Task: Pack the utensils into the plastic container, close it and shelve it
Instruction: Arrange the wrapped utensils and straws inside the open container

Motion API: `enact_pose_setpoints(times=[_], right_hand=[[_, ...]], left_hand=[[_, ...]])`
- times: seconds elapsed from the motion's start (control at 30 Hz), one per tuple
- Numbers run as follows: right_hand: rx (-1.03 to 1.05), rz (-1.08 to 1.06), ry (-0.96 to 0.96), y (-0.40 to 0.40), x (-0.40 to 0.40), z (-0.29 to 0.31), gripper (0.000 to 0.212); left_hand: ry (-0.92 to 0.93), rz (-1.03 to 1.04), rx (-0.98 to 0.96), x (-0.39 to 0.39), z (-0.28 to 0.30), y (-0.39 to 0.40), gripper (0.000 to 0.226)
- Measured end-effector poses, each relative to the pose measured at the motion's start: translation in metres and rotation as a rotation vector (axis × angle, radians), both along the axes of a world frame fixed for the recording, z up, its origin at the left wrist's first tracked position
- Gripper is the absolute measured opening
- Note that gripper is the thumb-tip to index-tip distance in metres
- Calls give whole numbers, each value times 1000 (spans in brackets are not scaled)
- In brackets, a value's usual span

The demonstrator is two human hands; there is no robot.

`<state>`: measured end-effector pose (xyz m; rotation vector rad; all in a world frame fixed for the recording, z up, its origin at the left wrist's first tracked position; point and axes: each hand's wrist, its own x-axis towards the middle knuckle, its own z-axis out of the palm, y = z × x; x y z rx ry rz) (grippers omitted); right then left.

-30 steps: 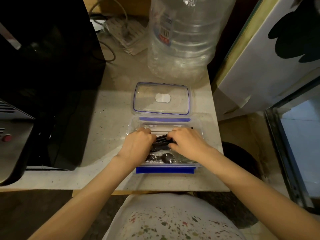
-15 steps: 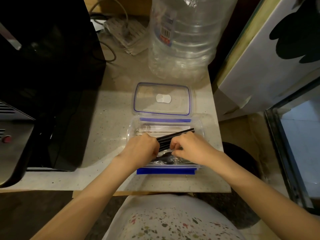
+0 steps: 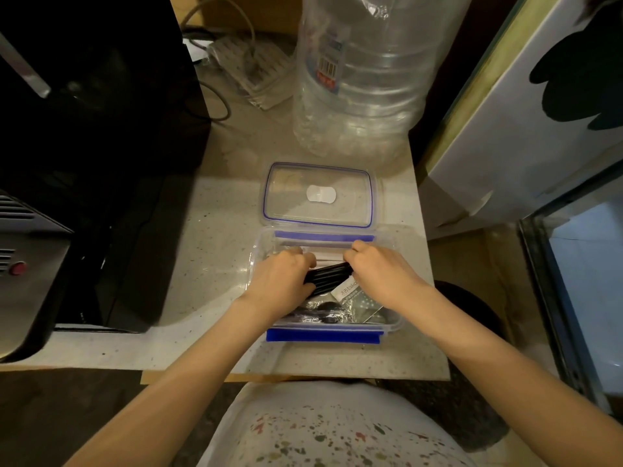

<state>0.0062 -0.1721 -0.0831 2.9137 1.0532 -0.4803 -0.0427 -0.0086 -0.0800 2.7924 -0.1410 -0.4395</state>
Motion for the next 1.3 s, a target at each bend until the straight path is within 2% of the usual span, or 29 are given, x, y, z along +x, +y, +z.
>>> enact_pose_setpoints(times=[0.53,0.77,0.93,1.17,1.3], right_hand=[[115,-24,53,-9,-3,16,15],[47,107,267,-4,-15,23,22],[-51,193,218,-6,-12,22,32],[-166,196,155,-10,-13,25,28],[-204,221,123,-9,-13,26,35]], left_hand=[[-26,-20,110,-1,-7,-6,18],[-28,9,55,-4,-13,-5,17],[-63,2,18,-6,-14,-3,23],[-76,-15,30,-6,-14,-3,23],[-77,-13,22,-7,-14,-2,23]])
